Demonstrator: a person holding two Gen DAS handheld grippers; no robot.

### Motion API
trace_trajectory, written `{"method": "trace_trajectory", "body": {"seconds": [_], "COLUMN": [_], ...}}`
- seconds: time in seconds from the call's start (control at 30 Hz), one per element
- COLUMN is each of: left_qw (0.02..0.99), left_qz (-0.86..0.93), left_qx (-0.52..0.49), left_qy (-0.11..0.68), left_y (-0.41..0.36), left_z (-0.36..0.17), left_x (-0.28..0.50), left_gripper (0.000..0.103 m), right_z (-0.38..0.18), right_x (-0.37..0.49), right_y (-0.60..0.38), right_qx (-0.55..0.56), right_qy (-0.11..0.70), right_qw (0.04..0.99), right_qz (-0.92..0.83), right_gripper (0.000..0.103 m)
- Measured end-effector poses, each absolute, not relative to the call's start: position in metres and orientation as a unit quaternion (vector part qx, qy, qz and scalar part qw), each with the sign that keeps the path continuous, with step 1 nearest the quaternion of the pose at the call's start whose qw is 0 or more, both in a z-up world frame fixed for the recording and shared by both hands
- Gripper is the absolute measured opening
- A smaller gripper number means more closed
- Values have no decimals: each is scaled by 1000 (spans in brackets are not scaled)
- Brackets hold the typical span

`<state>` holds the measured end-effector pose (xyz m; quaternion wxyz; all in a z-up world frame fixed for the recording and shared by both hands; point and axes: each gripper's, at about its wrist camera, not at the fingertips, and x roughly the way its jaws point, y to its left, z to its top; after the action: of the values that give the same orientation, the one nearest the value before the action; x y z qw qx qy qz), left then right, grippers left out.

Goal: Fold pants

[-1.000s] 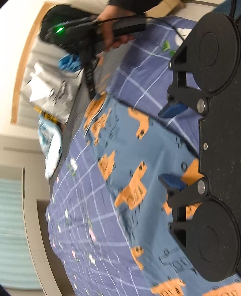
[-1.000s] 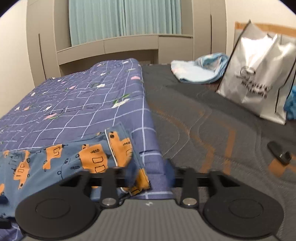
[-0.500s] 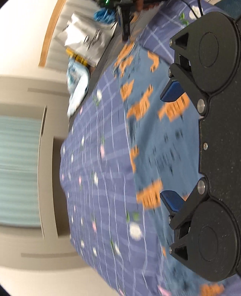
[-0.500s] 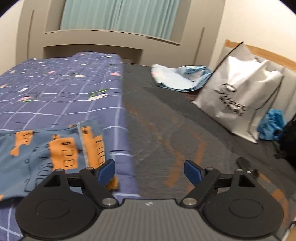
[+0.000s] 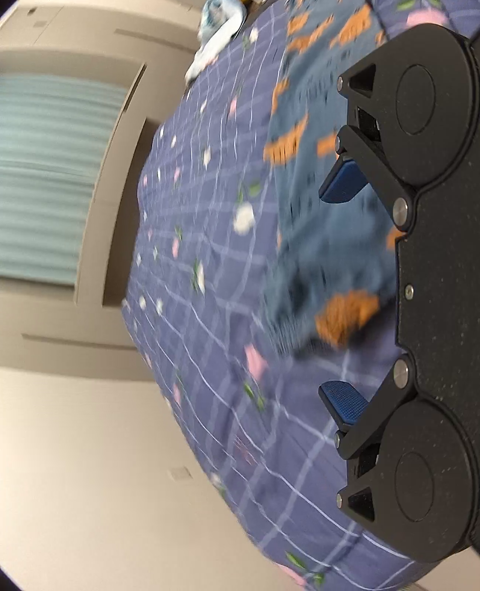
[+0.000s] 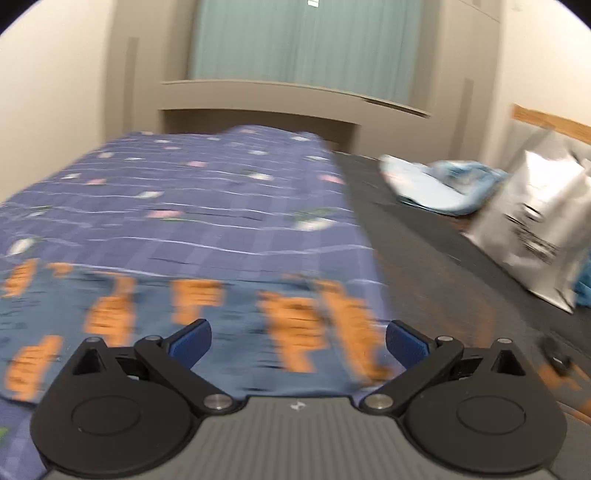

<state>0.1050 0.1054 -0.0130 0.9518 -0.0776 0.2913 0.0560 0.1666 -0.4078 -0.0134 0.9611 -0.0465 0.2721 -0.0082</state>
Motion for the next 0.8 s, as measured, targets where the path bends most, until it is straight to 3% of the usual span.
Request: {"method": "trace_trajectory", "body": {"seconds": [0.2,0.37,0.5,0.57,0.63,0.67,0.8], "left_qw": [943,939,925,921,917,916,921], "left_qz": [43,12,41,61,75,76,86], "left_qx": [-137,-168,-224,-237,-256,-259,-253], "left_qy": [301,302,306,302,298,297,285], "left_y": [142,140,141,140,140,141,140], "left_z": [-38,-45,-53,-54,-53,-52,-41], "left_x": [126,136,135,132,130,130,126], "left_gripper": [97,69,62,44,34,21,16], "right_z": [-12,-20,-26,-27,-28,-29,-31], "right_x": [164,167,168,169,169,168,167], "right_y": [-331,-282,-255,-245,-238,-235,-229], "right_qx": [-45,-52,-48,-42,-34,-32,-24], "right_qy": [268,284,292,295,297,298,299], "right_qw": [959,949,945,944,943,942,941], "right_qz": [80,126,139,143,148,150,155], "right_gripper": [103,103,103,103,103,103,103]}}
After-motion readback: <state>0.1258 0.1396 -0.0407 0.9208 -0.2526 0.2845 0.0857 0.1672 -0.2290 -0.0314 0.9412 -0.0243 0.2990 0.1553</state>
